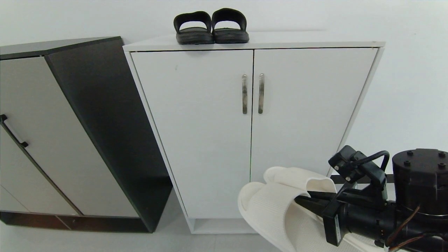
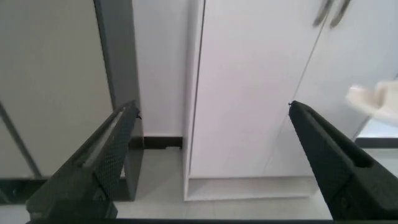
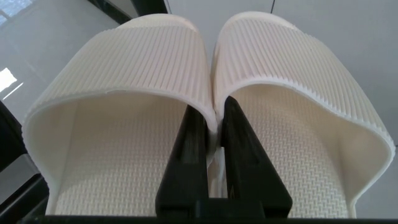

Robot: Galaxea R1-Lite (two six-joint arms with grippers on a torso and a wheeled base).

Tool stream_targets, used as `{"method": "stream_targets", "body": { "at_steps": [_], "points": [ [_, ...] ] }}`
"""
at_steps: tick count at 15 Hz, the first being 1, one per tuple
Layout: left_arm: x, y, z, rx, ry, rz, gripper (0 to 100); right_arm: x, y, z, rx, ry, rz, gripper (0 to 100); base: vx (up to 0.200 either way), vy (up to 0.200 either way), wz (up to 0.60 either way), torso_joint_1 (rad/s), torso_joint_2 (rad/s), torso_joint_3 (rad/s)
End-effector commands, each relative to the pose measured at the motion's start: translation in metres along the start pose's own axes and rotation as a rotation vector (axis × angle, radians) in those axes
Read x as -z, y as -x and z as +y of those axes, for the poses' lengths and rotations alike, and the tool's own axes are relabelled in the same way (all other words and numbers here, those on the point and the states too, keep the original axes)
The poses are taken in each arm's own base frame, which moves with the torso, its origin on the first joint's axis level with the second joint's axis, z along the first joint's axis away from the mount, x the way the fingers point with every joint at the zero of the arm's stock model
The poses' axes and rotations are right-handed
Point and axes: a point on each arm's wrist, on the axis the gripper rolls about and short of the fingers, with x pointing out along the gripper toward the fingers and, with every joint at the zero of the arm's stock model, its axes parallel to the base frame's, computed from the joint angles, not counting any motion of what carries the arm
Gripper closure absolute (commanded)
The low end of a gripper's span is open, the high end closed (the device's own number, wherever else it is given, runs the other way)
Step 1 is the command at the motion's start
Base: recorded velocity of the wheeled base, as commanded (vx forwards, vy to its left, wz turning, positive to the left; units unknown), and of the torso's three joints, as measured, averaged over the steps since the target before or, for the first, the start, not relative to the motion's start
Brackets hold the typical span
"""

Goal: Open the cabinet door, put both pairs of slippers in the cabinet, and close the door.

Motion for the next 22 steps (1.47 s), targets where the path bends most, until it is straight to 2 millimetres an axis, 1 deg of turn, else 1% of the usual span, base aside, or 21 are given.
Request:
{"method": "stream_targets", "body": {
  "at_steps": [1,3,5,6,7,8,9,10,12,13,15,17,19,20,22],
  "points": [
    [-0.046,-0.041,-0.004,0.139,0.007,0.129,0,0.001,-0.001,0.0,0.0,0.0,0.007,100,0.0,0.0,0.0,0.0,0.0,0.0],
    [-0.052,-0.061,-0.006,0.311,0.017,0.158,0,0.002,-0.001,0.0,0.002,0.003,0.008,100,0.0,0.0,0.0,0.0,0.0,0.0],
    [-0.052,-0.081,-0.008,0.464,0.002,0.205,0,0.002,-0.002,0.0,0.003,0.009,0.01,100,0.0,0.0,0.0,0.0,0.0,0.0],
    [-0.052,-0.089,-0.009,0.496,-0.006,0.222,0,0.002,-0.002,0.0,0.003,0.009,0.01,100,0.0,0.0,0.0,0.0,0.0,0.0],
    [-0.055,-0.118,-0.011,0.554,-0.02,0.252,0,0.002,-0.002,0.0,0.002,0.009,0.011,100,0.0,0.0,0.0,0.0,0.0,0.0],
    [-0.058,-0.133,-0.016,0.596,-0.014,0.245,0,0.003,-0.002,0.0,0.001,0.009,0.013,100,0.0,0.0,0.0,0.0,0.0,0.0],
    [-0.062,-0.153,-0.022,0.637,0.014,0.224,0,0.002,-0.003,0.0,0.001,0.008,0.013,100,0.0,0.0,0.0,0.0,0.0,0.0],
    [-0.068,-0.168,-0.029,0.672,0.042,0.194,0,0.002,-0.003,-0.001,0.003,0.005,0.011,100,0.0,0.0,0.0,0.0,0.0,0.0],
    [-0.079,-0.186,-0.04,0.728,0.083,0.176,0,0.002,-0.003,-0.003,0.007,0.001,0.011,100,0.0,0.0,0.0,0.0,0.0,0.0],
    [-0.086,-0.198,-0.05,0.767,0.104,0.179,0,0.003,-0.005,-0.003,0.011,0.0,0.018,100,0.0,0.0,0.0,0.0,0.0,0.0],
    [-0.09,-0.217,-0.066,0.825,0.107,0.192,0,0.003,-0.005,-0.005,0.018,-0.003,0.021,100,0.0,0.0,0.0,0.0,0.0,0.0],
    [-0.094,-0.234,-0.09,0.903,0.108,0.202,0,0.005,-0.007,-0.005,0.019,-0.003,0.03,100,0.0,0.0,0.0,0.0,0.0,0.0],
    [-0.09,-0.246,-0.109,0.933,0.108,0.222,0,0.006,-0.008,-0.005,0.019,-0.003,0.035,100,0.0,0.0,0.0,0.0,0.0,0.0],
    [-0.089,-0.256,-0.124,0.954,0.105,0.228,0,0.006,-0.008,-0.005,0.018,-0.003,0.036,100,0.0,0.0,0.0,0.0,0.0,0.0],
    [-0.091,-0.269,-0.147,0.983,0.114,0.225,0,0.006,-0.009,-0.005,0.018,-0.003,0.038,100,0.0,0.0,0.0,0.0,0.0,0.0]
  ]
}}
